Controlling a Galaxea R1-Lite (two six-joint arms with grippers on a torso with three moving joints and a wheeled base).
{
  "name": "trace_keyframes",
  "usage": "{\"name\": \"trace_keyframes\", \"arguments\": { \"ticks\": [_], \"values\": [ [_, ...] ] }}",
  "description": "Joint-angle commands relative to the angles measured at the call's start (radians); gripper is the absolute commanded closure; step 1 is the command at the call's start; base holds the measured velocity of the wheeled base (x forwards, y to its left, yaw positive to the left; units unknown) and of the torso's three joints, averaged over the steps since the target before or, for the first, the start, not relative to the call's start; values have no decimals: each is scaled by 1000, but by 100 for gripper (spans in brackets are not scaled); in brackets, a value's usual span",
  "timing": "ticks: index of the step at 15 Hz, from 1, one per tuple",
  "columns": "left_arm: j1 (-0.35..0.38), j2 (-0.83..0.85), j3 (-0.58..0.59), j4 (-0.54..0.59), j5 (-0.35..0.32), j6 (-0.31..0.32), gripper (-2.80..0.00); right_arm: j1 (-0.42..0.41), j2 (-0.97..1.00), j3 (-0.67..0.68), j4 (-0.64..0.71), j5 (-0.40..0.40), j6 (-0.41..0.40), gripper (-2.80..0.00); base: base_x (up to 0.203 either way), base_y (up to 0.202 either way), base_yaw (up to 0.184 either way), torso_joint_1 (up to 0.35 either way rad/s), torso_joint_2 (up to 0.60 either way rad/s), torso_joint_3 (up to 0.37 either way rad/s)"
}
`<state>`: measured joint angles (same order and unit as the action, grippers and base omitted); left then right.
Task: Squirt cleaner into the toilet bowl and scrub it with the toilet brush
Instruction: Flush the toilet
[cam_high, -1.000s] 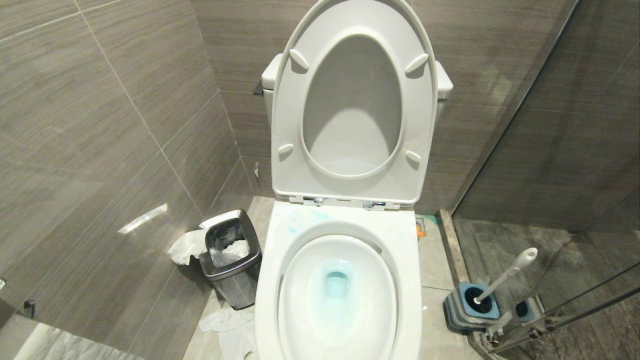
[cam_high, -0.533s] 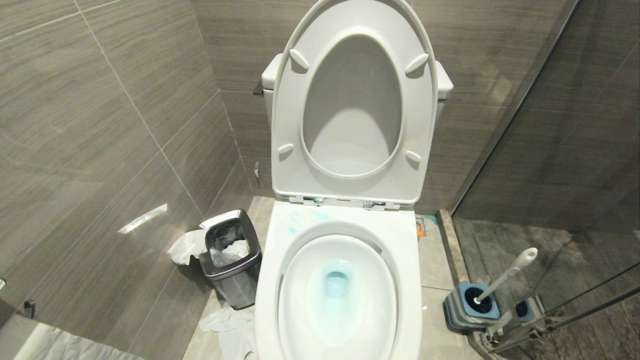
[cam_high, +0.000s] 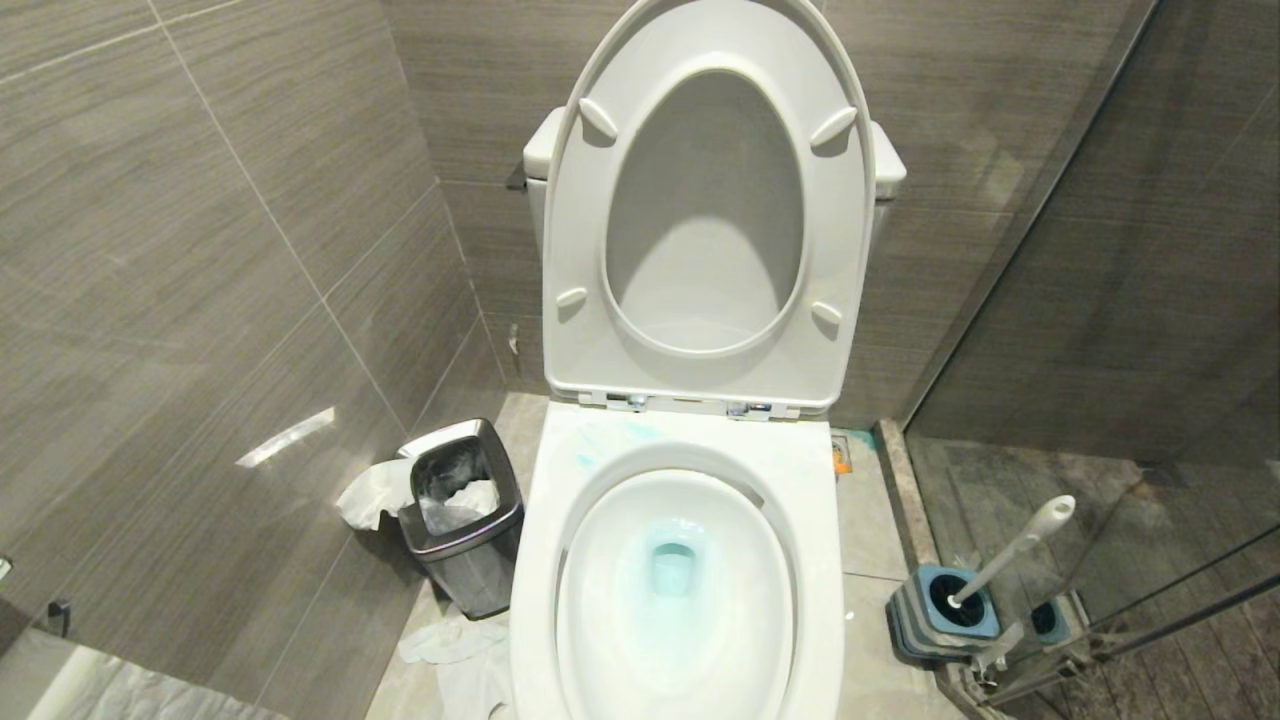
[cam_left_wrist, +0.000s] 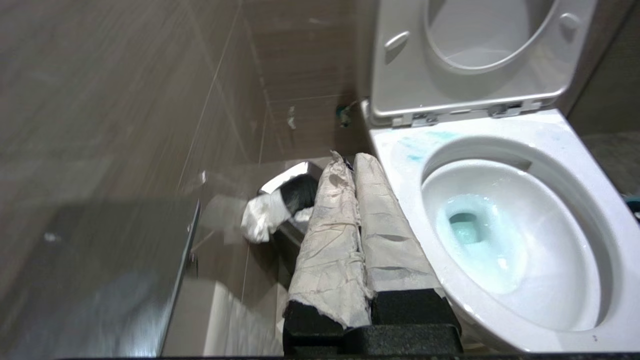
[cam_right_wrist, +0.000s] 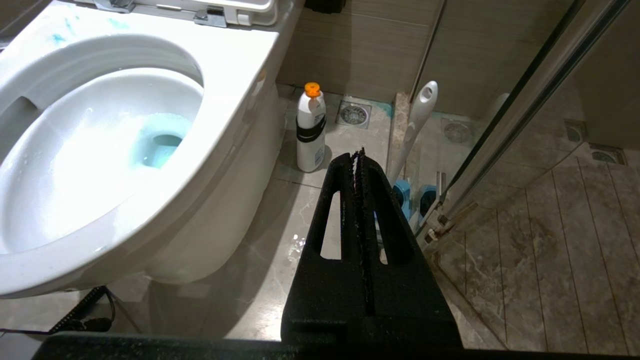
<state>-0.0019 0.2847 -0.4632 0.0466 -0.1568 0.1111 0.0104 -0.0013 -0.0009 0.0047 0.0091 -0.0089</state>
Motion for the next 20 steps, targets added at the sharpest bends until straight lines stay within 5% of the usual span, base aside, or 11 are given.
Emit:
{"name": "trace_keyframes", "arguments": {
  "ticks": [1, 7, 12, 20],
  "values": [
    [0, 184, -99, 0, -47, 23, 0, 0, 1, -1, 0, 1, 0, 0, 0, 0, 0, 0, 0, 0],
    [0, 459, -222, -136, -98, 32, 0, 0, 1, 1, 0, 2, 0, 0, 0, 0, 0, 0, 0, 0],
    [0, 789, -532, -98, -91, 43, 0, 0, 1, -1, 0, 0, 0, 0, 0, 0, 0, 0, 0, 0],
    [-57, 1320, -1044, -94, 92, 39, 0, 0, 1, 1, 0, 1, 0, 0, 0, 0, 0, 0, 0, 0]
  ]
}}
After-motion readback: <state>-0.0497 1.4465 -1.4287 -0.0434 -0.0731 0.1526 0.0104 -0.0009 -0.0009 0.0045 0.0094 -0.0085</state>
